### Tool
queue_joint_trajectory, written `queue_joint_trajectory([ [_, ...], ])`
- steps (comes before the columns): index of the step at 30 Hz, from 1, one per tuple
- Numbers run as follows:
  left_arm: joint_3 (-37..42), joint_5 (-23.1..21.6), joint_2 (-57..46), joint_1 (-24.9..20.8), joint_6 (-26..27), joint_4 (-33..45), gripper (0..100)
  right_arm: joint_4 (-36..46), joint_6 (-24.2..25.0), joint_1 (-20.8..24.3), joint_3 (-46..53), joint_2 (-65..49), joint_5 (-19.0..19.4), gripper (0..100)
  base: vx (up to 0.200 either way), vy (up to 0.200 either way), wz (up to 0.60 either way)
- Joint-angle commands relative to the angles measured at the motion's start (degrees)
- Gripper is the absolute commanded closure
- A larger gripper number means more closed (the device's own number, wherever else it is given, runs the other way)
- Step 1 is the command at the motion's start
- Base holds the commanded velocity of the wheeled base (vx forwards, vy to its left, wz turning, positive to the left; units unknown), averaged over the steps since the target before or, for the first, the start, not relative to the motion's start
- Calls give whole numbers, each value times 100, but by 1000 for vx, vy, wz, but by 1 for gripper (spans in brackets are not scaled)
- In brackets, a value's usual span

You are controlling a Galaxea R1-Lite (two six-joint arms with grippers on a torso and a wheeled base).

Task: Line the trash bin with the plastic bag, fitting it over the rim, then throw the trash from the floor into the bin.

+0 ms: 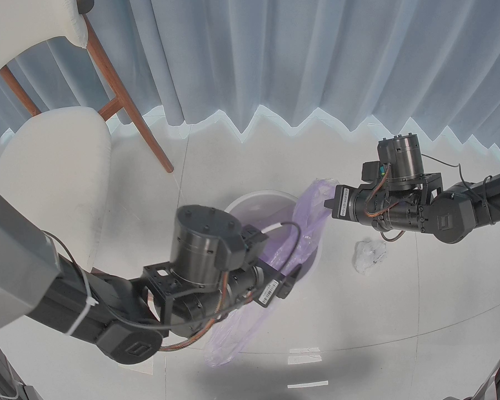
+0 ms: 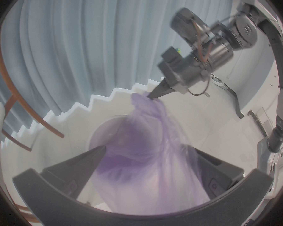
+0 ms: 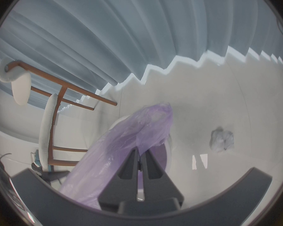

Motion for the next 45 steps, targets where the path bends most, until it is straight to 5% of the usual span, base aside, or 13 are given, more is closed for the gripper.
queue_joint_trajectory([
  [1,81,-9,-364,359,1,31,0,-240,-177,-192,171,-42,39,100,0,0,0],
  [25,1179,-62,-1735,1062,-7,119,0,-592,-336,-245,435,81,65,100,0,0,0],
  [45,1179,-97,-1691,931,1,92,0,-592,-415,-236,461,108,65,100,0,0,0],
])
